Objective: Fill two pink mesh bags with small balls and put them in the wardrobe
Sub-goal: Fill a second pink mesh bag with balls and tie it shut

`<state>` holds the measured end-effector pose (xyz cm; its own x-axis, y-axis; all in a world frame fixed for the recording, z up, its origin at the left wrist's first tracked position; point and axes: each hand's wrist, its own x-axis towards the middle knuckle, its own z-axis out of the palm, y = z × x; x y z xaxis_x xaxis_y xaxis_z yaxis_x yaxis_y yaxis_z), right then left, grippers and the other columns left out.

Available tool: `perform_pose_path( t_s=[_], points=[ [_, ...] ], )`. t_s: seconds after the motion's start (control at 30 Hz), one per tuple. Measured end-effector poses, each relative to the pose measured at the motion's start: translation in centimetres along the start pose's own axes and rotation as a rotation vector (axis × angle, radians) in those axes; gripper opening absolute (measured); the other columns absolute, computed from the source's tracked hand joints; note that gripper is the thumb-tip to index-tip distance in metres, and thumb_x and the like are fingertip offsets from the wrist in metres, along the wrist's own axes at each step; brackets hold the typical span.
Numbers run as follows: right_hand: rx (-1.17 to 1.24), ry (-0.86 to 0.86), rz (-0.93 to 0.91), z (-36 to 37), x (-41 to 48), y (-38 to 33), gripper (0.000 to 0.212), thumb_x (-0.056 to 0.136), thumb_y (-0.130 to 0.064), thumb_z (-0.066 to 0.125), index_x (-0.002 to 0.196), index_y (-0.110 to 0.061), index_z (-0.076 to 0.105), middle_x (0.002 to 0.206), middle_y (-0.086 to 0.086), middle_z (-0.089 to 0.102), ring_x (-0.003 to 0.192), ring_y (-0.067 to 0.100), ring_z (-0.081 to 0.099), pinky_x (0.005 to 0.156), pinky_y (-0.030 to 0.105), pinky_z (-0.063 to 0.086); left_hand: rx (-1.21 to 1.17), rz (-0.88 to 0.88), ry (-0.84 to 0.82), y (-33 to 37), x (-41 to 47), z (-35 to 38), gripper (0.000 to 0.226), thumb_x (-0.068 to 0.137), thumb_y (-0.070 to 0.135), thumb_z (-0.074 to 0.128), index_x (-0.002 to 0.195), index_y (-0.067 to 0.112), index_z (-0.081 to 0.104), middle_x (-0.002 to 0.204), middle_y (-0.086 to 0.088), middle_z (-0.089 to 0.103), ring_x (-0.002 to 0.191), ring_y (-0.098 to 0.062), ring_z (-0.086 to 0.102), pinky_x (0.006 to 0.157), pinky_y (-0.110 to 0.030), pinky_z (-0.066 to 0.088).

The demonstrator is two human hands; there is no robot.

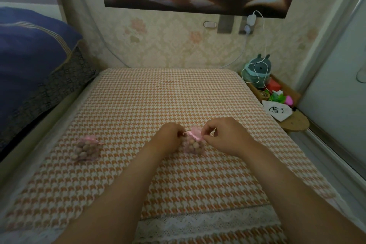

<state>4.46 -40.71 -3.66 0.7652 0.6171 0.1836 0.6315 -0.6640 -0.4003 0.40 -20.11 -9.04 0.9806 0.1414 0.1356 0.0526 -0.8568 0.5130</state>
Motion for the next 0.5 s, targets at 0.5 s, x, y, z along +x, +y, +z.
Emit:
perform_pose_path(
  t_s=[0.5],
  points=[
    [-0.050, -0.017, -0.012, -0.3, -0.4, -0.6, 0.009, 0.088, -0.036, 0.067, 0.093, -0.036, 0.075, 0.087, -0.020, 0.067, 0.074, 0.000, 0.058, 0.063, 0.025, 0.047, -0.411, 0.127, 0.065, 5.0, -0.8, -3.1, 0.004, 0.088, 0.023, 0.069, 0.092, 0.023, 0.069, 0.085, 0.015, 0.067, 0.076, 0.004, 0.060, 0.070, -0.009, 0.046]
  ],
)
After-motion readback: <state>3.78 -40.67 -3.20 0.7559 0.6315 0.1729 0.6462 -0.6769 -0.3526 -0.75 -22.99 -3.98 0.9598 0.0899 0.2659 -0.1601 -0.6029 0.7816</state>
